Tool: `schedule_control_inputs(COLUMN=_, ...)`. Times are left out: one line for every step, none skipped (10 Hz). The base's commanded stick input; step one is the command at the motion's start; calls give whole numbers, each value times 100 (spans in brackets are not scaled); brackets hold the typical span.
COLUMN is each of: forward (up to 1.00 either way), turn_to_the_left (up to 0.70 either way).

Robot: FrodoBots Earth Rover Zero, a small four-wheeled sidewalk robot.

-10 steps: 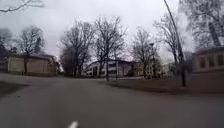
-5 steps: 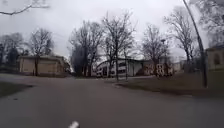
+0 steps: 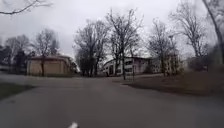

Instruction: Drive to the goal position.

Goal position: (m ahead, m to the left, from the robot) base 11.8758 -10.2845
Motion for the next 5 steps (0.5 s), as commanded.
schedule_control_inputs(forward=100, turn_to_the_left=0)
schedule_control_inputs(forward=100, turn_to_the_left=0)
schedule_control_inputs(forward=100, turn_to_the_left=0)
schedule_control_inputs(forward=100, turn_to_the_left=0)
schedule_control_inputs(forward=100, turn_to_the_left=0)
